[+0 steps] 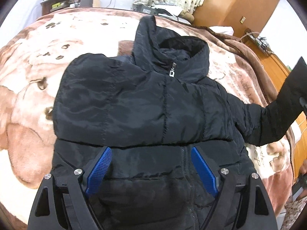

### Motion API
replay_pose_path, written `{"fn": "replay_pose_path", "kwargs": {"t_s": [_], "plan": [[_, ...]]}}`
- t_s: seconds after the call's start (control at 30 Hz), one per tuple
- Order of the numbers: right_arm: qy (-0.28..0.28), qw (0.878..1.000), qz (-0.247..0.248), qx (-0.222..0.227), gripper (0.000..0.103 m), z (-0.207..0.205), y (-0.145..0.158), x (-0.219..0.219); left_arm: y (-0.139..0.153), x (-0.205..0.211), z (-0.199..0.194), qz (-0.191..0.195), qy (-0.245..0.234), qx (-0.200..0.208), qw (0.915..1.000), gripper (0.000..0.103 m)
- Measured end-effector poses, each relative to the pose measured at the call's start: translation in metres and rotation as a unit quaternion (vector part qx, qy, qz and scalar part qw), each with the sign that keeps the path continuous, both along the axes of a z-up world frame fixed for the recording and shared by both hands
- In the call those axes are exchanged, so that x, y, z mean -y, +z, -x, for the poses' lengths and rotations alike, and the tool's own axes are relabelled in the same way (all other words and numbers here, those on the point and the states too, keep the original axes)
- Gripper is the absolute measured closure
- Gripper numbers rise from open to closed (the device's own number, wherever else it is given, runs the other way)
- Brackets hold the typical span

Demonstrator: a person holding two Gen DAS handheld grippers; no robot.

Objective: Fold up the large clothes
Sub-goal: 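Grasp the other sleeve cuff with the right gripper, then fold the held sleeve across the jacket body and open the right gripper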

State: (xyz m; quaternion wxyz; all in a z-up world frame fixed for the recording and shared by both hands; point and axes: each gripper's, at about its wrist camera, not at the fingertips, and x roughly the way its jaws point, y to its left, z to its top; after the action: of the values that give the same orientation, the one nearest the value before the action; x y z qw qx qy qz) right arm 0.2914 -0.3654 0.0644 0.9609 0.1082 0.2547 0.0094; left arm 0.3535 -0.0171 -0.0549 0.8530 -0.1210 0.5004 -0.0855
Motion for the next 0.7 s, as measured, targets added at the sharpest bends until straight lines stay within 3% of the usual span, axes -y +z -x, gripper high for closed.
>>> {"fn": "replay_pose_path", "kwargs": {"t_s": [0.13, 0.37, 0.57, 0.7], "plan": [[0.037, 0.999, 0.011, -0.018, 0.096, -0.013, -0.017, -0.036, 0.002, -0.015, -0.001, 0.007, 0.011, 0.003, 0.9999, 0.019], [0.089, 0.994, -0.013, -0.058, 0.096, -0.034, -0.049, -0.084, -0.005, -0.038, -0.004, 0.011, 0.035, -0.001, 0.9993, 0.019], [0.154, 0.981, -0.042, -0.111, 0.096, -0.05, -0.089, -0.129, -0.011, -0.05, -0.006, 0.02, 0.041, -0.006, 0.9989, 0.019], [0.17, 0.972, -0.045, -0.154, 0.096, -0.062, -0.117, -0.151, -0.012, -0.06, -0.013, 0.056, 0.051, -0.012, 0.9971, 0.019]]}}
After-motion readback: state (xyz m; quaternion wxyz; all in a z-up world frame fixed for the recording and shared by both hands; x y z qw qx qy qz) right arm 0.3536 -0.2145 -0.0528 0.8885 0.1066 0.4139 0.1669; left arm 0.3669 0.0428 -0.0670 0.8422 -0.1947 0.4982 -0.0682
